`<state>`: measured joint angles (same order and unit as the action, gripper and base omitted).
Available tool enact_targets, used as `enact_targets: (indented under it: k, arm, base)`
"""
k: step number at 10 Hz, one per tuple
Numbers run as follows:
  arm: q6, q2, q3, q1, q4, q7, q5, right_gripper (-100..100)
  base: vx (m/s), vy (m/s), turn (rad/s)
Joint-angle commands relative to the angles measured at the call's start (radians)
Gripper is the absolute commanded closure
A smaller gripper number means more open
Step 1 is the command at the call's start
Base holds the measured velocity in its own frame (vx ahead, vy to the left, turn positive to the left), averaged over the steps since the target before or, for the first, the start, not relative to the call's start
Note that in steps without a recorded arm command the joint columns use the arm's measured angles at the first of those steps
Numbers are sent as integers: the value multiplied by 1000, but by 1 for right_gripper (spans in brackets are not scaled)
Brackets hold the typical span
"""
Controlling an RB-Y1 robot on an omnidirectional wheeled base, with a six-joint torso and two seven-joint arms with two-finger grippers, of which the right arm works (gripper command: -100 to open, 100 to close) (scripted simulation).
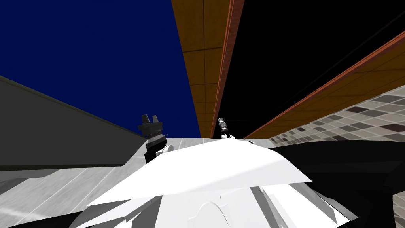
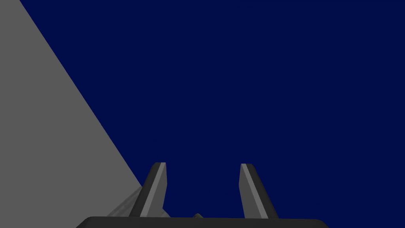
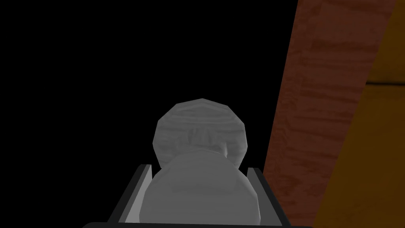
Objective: Pull the door open
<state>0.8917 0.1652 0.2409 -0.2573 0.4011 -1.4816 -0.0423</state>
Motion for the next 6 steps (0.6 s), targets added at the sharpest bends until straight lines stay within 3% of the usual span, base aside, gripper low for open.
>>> enact_targets:
  k: [1, 6]
  arm:
    - [0, 1, -2, 2, 2, 40, -5, 100]
    - [-1, 4, -9, 6, 6, 143, -20, 100]
  base:
    - [-7, 3, 34]
    - [-10, 4, 26]
